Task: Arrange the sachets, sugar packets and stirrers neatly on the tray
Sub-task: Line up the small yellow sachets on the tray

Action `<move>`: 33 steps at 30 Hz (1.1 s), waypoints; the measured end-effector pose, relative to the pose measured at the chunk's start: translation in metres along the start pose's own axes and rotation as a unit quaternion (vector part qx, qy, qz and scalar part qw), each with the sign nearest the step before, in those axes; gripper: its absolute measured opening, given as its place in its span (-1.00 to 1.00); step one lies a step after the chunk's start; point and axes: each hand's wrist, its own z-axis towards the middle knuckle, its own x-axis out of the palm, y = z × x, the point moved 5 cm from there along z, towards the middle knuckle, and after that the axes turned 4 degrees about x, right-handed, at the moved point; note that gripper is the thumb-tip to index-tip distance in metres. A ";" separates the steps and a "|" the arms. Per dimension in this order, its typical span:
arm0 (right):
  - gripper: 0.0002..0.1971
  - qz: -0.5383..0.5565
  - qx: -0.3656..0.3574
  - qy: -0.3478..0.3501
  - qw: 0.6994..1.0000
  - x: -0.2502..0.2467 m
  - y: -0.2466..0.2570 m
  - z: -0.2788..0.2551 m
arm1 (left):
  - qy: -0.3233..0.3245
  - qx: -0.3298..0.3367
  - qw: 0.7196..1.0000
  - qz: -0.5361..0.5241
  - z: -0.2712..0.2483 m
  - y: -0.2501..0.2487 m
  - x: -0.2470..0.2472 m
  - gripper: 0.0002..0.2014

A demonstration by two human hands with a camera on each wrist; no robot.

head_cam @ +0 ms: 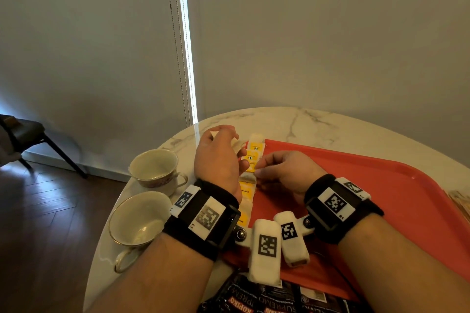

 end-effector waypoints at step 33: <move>-0.92 0.132 -0.205 0.031 0.969 -0.012 0.052 -0.022 | 0.123 -0.157 0.978 -0.066 -0.007 0.021 0.013 -0.39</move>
